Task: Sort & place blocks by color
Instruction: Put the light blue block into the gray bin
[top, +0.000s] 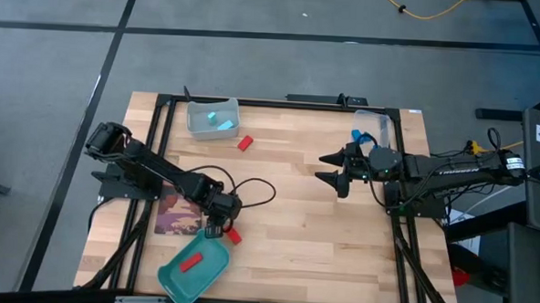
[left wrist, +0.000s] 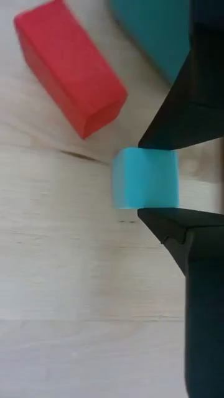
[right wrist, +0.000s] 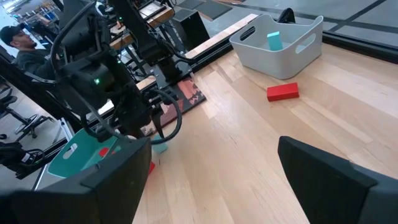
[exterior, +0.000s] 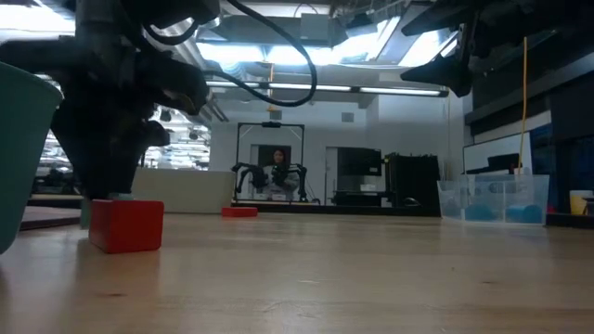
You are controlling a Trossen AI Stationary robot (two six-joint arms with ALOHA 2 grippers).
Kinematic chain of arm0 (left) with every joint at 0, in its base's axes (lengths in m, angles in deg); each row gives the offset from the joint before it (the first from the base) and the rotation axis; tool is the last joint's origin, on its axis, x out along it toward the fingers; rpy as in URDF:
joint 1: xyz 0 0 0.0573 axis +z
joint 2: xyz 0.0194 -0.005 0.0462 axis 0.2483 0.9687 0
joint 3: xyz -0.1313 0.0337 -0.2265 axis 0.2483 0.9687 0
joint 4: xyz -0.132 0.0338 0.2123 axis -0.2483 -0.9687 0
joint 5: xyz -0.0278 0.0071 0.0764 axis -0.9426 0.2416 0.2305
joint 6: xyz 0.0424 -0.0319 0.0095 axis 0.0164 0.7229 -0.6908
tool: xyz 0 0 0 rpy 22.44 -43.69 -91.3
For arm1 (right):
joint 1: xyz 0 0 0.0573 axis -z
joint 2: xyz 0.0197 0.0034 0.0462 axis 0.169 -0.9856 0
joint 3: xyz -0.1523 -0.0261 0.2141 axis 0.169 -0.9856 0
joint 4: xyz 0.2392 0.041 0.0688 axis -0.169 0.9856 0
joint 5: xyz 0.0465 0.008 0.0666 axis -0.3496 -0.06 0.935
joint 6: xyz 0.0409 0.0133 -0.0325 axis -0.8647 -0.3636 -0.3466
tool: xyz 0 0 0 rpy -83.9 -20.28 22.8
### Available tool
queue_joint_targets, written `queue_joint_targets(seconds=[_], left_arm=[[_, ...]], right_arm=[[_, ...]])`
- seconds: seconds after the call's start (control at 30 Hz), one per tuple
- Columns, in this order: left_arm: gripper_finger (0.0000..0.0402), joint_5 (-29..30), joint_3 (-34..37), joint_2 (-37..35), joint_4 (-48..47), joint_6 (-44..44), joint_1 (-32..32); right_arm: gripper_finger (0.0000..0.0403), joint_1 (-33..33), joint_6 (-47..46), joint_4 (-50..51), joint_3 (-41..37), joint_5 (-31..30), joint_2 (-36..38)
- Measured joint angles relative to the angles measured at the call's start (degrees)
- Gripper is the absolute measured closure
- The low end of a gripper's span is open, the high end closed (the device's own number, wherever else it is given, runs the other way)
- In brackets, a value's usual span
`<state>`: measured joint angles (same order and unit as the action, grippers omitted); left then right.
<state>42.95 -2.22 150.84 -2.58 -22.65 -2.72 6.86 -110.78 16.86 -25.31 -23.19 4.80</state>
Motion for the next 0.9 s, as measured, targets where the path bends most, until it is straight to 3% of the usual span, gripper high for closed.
queue_joint_targets(seconds=[0.2, 0.37, 0.6, 0.73, 0.9], left_arm=[[0.0272, -1.31, -0.15, -7.66, -2.81, -0.55, 3.84], [0.0273, 2.44, -0.17, -18.70, -1.42, -1.44, 8.75], [0.0273, 9.78, -0.22, -30.86, 16.44, -5.63, 16.15], [0.0273, 11.33, -0.28, -32.85, 29.35, -10.27, 19.68], [0.0273, 8.87, -0.28, -31.88, 41.68, -12.41, 21.72]], right_arm=[[0.0051, 0.01, 0.11, -0.25, 0.00, 0.07, 0.02], [0.0052, 0.02, 2.03, -1.64, 0.00, 0.51, 0.02], [0.0052, 0.00, 4.92, -10.39, 0.02, 2.08, 0.02], [0.0052, 0.00, 9.10, -15.76, 0.02, 1.99, 0.02], [0.0052, 0.00, 9.33, -21.69, 0.04, 1.99, 0.02]])
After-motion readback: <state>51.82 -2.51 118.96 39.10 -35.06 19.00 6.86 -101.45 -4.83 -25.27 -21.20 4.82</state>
